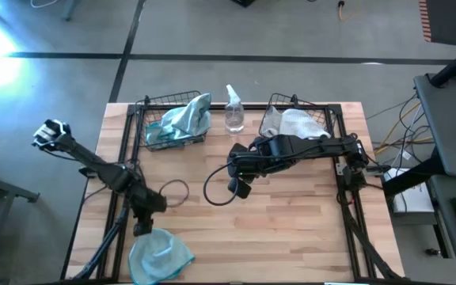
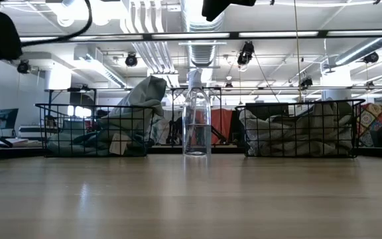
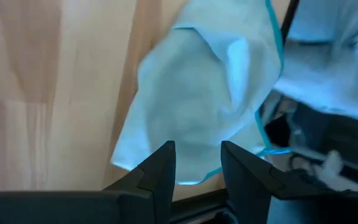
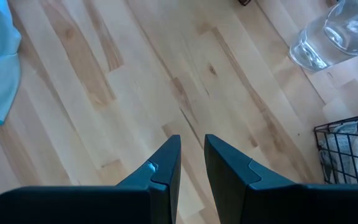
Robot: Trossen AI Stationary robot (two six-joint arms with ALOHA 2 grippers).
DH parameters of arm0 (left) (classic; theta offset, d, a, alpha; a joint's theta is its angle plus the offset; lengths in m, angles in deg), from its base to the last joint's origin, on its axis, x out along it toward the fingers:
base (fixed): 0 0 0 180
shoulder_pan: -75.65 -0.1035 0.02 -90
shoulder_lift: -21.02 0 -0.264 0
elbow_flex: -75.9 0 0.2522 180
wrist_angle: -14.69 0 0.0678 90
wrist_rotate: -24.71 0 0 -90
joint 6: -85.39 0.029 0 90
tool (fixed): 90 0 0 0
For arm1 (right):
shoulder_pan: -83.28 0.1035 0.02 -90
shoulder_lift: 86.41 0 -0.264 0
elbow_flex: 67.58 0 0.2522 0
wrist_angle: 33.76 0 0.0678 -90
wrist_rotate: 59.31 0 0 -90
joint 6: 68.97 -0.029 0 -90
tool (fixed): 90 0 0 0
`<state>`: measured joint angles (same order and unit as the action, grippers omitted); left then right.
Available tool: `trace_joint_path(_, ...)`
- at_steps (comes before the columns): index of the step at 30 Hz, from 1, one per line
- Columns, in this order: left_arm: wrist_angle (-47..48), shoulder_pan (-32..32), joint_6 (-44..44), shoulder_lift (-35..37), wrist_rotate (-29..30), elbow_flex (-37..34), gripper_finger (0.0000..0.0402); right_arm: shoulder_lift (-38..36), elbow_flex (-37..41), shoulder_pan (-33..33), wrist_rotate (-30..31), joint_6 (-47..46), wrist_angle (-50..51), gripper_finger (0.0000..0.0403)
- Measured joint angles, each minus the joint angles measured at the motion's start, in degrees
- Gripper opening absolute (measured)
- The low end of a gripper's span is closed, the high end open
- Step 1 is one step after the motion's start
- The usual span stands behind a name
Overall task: Sort microfiber towel by color & place in baskets
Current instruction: Put the blue microfiber towel into the left black wire basket
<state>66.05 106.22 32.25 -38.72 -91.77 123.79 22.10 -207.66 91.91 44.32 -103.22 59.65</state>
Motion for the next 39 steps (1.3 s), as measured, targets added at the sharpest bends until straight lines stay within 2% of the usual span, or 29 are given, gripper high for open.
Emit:
trace_joint_path(8,-0.1,8.0,2.0,-13.6,2.5,7.9,0.0114,0.0,0.0,0.0,0.0,1.6,0.0,0.0066)
trace_joint_path(19,1.2,12.5,5.2,-31.7,4.6,21.0,0.0113,0.0,0.0,0.0,-0.1,7.0,2.3,0.0066)
trace_joint_path(23,2.9,12.8,4.8,-35.2,4.8,25.4,0.0113,0.0,0.0,0.0,-0.2,8.7,4.8,0.0066)
trace_joint_path(30,3.0,12.8,3.2,-40.8,8.3,30.9,0.0114,0.0,0.0,0.0,-0.3,11.7,7.2,0.0066)
trace_joint_path(39,4.9,12.8,1.6,-45.5,9.0,31.7,0.0113,0.0,0.0,0.0,-0.3,15.0,7.5,0.0066)
